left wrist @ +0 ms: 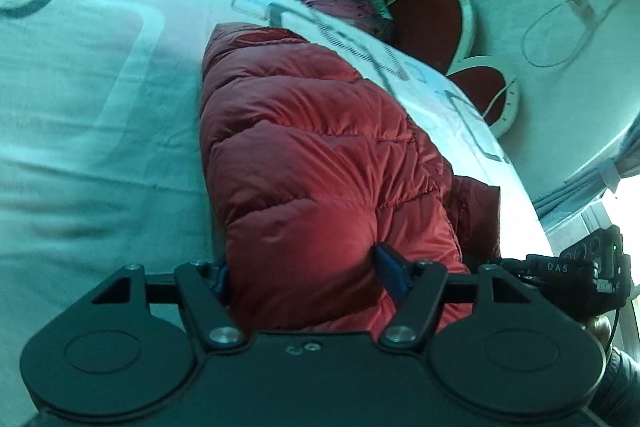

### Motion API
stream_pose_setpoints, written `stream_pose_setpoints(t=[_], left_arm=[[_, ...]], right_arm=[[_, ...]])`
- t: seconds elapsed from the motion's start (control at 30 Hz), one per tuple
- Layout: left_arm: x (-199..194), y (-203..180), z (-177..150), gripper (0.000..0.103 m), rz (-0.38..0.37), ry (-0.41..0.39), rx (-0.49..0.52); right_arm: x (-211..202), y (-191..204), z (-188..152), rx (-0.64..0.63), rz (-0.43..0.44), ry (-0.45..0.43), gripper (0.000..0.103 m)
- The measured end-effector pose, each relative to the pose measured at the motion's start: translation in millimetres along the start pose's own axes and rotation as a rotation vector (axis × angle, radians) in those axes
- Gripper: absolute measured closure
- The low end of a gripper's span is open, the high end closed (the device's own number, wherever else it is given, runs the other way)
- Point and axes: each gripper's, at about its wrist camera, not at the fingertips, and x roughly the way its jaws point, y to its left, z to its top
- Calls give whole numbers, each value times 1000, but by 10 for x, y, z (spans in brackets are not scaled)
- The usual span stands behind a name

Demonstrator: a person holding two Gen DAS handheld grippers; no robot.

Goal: Fold large clothes

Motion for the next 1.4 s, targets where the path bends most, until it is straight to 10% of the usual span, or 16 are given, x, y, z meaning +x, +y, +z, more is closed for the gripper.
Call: stream_pose_setpoints(t=[0.33,0.8,1.23,1.4], left_arm=[[-560,285,183,36,-55,-87,60],[-1641,1890,392,36,-17,-151,-28],[-1682,2796,309,32,19,-86,-121],[-1954,2847,345,32,33,-113,-89]], right_arm=[[132,707,-234,-125,-20,-56,77],[1814,2094,-704,-233,-12,11,77],[2927,1931,-1091,-124,-62,84,77],[2482,2167,-1072,-226,-197,-54,42]])
